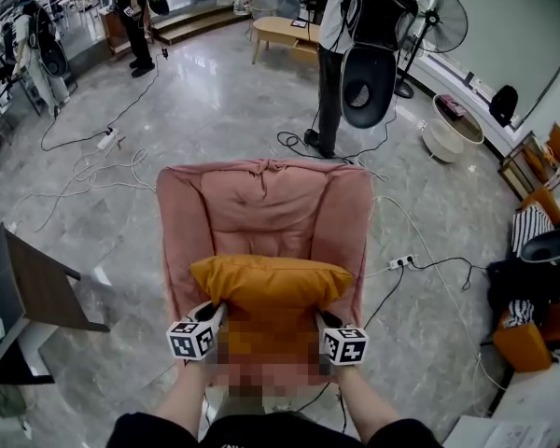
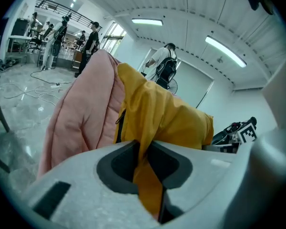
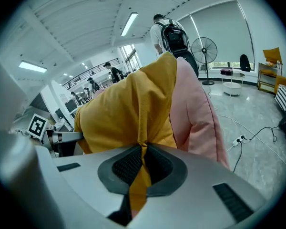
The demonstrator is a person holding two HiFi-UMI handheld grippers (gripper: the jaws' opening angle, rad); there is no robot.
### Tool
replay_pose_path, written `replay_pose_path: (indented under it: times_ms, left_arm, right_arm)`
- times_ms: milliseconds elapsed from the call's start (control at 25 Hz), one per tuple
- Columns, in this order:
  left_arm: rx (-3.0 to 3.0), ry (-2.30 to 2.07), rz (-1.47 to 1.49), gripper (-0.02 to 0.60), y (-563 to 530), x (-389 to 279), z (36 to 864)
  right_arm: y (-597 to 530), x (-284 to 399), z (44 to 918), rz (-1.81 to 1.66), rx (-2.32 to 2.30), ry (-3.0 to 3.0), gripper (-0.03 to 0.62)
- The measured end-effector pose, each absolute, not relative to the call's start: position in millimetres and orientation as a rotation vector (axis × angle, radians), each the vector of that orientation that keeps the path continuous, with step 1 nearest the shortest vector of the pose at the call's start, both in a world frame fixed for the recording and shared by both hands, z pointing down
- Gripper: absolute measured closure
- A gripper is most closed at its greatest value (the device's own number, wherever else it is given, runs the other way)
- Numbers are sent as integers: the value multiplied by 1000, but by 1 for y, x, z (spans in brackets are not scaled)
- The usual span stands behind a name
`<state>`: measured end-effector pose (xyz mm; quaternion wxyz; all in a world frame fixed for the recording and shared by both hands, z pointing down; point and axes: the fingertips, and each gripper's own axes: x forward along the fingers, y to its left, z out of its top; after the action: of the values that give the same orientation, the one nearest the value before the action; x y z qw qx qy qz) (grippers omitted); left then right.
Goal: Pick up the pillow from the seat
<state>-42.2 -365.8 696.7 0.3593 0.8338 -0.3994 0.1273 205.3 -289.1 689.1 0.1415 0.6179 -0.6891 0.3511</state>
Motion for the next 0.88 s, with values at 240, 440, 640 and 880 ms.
replay_pose_path:
  times_ms: [240,440,640,880]
  left_arm:
    - [2162,-1064,328,517,-327,-40,684]
    - [2162,-1090,321,518,-296,-43,678]
    - [2165,-1125,333,523,-265,-44,670]
    - [2202,-1154,371,529,-232,-49,657]
  right_arm:
    - [-252,209,683,990,1748,-2023,576]
    - [-223,207,679,964,1705,-2062,576]
    - [-196,207,675,943,1679,-2086,576]
    - [-162,201,663,925,1637,-2115,576]
